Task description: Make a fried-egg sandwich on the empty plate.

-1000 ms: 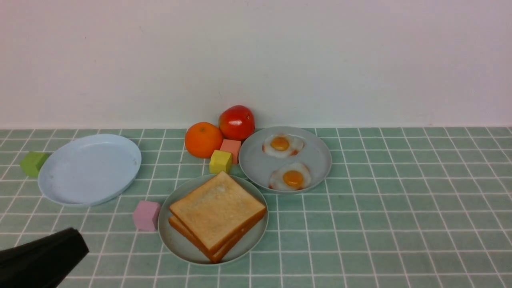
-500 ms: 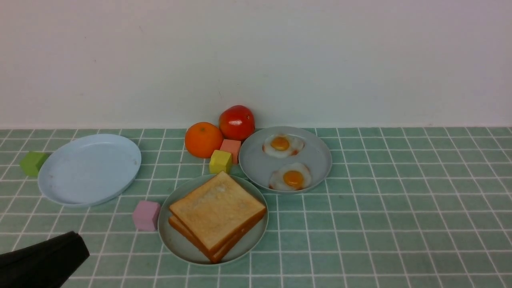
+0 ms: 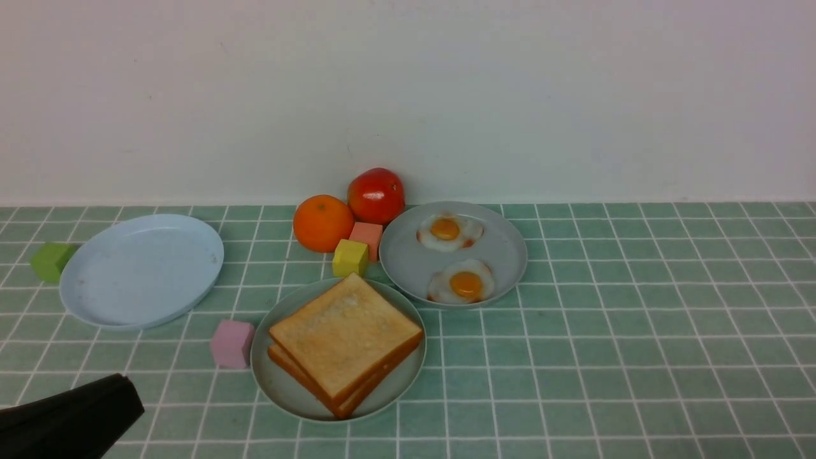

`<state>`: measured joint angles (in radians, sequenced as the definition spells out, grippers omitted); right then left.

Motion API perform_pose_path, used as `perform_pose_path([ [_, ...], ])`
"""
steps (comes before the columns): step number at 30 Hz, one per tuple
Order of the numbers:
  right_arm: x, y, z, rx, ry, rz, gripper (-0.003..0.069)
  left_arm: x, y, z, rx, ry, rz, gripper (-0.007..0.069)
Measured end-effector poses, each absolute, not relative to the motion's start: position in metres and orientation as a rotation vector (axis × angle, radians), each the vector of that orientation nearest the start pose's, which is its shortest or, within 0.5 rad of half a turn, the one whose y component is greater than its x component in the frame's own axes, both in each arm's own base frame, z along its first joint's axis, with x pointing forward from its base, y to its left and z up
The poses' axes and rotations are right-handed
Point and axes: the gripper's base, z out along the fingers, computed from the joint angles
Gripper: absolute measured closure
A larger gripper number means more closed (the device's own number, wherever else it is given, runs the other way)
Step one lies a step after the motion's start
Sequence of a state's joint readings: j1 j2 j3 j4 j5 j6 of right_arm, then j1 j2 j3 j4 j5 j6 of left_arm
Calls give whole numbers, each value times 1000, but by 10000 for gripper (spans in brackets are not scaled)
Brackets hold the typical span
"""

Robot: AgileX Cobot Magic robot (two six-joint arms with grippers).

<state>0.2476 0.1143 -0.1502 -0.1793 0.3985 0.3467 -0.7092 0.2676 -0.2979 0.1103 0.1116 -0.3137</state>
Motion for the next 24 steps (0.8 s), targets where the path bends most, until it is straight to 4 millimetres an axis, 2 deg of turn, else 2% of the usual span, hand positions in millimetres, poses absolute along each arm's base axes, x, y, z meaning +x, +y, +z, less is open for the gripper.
perform_pose_path([
  [6, 58, 0, 184, 116, 1771, 112, 673, 58, -48, 286, 395, 1564, -701, 631],
  [10, 55, -1, 182, 106, 1761, 92, 674, 58, -48, 286, 395, 1564, -701, 627],
  [13, 54, -1, 177, 90, 1815, 69, 674, 58, -48, 286, 395, 1565, -700, 625],
  [24, 52, 2, 174, -91, 1871, -21, 674, 58, -48, 286, 395, 1566, -700, 620],
])
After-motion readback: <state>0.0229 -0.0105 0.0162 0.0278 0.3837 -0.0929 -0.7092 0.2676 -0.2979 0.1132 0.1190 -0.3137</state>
